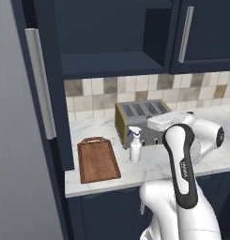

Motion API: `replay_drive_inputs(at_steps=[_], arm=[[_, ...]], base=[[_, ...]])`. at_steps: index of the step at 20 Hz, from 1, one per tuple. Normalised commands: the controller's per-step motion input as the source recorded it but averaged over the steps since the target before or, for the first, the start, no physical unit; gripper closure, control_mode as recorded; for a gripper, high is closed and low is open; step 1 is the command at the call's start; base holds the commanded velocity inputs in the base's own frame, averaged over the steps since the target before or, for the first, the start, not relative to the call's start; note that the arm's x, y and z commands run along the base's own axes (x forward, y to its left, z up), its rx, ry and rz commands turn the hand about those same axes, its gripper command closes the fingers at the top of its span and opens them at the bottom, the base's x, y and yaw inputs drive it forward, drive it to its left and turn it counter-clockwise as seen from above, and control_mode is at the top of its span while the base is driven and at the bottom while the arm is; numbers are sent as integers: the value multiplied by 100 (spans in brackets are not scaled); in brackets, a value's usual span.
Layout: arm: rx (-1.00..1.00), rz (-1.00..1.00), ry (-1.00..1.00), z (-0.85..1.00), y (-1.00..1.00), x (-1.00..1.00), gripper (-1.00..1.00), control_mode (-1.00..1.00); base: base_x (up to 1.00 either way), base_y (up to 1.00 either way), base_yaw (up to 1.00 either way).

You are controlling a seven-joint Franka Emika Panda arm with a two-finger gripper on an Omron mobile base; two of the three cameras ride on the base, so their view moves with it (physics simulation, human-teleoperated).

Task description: Grab the spray bottle from the cabinet, then place it next to the cutting board for sanitizing. Then grab the dish brush from the countertop next to the sink and place it next to the cutting board.

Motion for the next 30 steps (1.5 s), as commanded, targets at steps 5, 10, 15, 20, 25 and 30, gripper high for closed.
replay_drive_inputs(at_steps=[5, 10, 15, 20, 25, 30], arm=[[-20, -29, 42, 87, -14, -32, -100, -100], [-23, -30, 39, 50, -7, -42, -100, -100], [6, -18, 0, -6, -7, -64, -100, -100], [2, 0, 0, 0, 0, -41, -100, -100], [0, 2, -1, -3, -1, -12, -100, 100], [0, 0, 0, 0, 0, 0, -100, 100]], base=[[0, 0, 0], [0, 0, 0], [0, 0, 0], [0, 0, 0], [-18, -1, 0], [-78, 32, -2]])
